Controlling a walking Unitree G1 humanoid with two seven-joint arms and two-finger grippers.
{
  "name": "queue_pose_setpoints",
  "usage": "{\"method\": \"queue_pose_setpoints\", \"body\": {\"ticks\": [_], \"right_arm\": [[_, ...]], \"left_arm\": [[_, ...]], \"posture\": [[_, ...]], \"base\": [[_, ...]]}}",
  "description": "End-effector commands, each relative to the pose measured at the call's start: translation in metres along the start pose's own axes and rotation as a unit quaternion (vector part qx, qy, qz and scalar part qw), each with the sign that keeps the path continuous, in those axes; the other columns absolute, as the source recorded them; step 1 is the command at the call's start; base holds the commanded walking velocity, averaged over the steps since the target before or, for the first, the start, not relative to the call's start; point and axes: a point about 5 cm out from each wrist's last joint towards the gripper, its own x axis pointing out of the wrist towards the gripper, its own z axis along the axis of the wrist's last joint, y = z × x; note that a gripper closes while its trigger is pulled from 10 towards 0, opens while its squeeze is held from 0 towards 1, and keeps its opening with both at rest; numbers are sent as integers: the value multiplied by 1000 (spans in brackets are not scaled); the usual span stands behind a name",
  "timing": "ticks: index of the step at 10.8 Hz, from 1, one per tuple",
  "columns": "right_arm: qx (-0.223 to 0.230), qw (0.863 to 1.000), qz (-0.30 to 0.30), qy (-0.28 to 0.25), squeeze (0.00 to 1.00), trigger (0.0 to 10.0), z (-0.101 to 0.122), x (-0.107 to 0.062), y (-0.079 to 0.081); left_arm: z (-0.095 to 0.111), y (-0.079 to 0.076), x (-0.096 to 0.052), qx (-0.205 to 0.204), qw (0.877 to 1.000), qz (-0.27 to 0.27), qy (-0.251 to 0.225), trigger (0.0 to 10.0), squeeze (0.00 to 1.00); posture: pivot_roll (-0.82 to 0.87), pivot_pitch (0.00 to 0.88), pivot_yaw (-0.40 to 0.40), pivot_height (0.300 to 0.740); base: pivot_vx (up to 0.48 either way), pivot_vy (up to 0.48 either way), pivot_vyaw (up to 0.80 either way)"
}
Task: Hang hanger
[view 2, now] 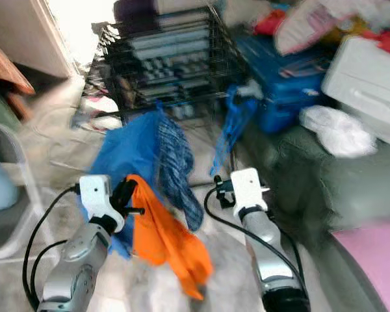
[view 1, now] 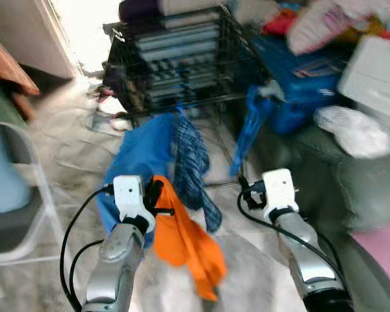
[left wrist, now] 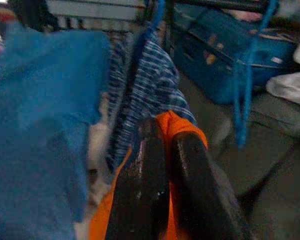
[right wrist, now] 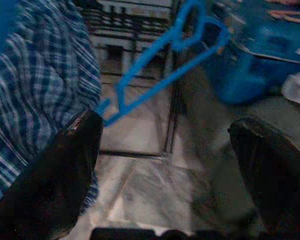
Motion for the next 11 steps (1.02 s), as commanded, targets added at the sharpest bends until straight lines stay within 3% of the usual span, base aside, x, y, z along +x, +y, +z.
{"method": "queue_pose_setpoints", "body": {"ticks": [1,5,9,11], "right_arm": [[1,1000,13,-14,0,10000,8,3,7],[1,1000,19,-13,0,10000,7,3,10],[2,1000,20,-20,0,10000,10,6,9],[-3,1000,8,-23,0,10000,12,2,3]], "left_arm": [[10,3,1,11,1000,1,-21,10000,0],[10,4,1,12,1000,-1,-20,10000,0],[11,6,1,13,1000,-1,-19,10000,0],[9,6,3,3,1000,-3,-9,10000,0]], "posture": [[-172,0,117,740],[-169,0,121,740],[-162,0,128,740],[-208,0,142,740]], "base": [[349,0,0],[352,0,0],[287,383,0],[0,0,0]]}}
